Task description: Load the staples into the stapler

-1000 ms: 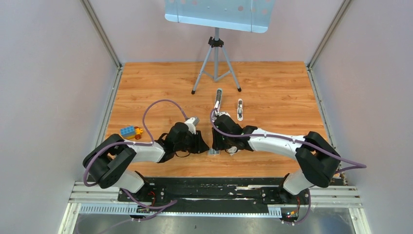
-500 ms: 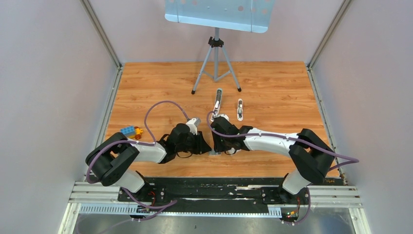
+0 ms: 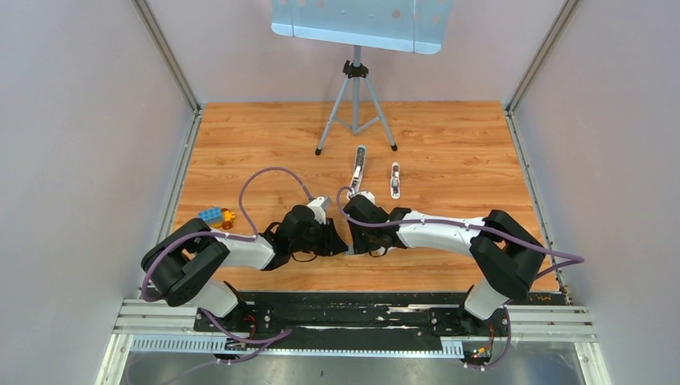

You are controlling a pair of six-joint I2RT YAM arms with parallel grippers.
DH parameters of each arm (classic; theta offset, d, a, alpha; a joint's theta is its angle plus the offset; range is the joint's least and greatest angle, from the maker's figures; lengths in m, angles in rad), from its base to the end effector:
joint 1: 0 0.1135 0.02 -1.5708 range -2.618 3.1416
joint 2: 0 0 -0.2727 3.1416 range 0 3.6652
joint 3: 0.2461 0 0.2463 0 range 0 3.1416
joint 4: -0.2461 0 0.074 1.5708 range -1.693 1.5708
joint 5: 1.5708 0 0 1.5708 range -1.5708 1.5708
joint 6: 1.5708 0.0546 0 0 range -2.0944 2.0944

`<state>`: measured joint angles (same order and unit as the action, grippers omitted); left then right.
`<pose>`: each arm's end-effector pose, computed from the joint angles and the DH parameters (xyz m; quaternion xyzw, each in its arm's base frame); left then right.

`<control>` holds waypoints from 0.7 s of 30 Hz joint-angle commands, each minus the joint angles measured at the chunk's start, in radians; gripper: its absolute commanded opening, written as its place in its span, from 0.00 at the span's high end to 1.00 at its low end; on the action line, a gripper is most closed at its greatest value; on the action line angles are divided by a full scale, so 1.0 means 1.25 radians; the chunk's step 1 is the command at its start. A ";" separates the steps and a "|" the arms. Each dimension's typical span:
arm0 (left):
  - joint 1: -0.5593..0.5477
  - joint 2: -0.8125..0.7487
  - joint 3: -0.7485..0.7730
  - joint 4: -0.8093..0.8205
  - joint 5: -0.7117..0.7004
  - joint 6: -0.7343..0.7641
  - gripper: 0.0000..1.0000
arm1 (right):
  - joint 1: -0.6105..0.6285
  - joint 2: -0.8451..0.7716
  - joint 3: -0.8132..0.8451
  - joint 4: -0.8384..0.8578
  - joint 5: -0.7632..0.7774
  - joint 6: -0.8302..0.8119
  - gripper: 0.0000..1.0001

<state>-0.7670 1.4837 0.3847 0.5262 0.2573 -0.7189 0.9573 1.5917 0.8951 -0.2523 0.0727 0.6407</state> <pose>0.1811 -0.1938 0.1309 0.0823 0.8691 -0.4040 0.2733 0.1888 0.2612 0.1745 -0.1390 0.9413 0.1950 0.2380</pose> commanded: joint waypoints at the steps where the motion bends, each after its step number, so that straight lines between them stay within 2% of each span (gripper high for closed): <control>1: -0.016 -0.011 -0.011 0.004 -0.015 -0.012 0.79 | 0.015 0.022 0.022 -0.041 0.024 0.017 0.71; 21: -0.039 -0.007 -0.012 0.010 -0.026 -0.025 0.80 | 0.019 0.028 0.043 -0.088 0.041 0.030 0.75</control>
<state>-0.8028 1.4834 0.3847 0.5247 0.2214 -0.7418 0.9623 1.6104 0.9249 -0.3012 0.0910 0.6628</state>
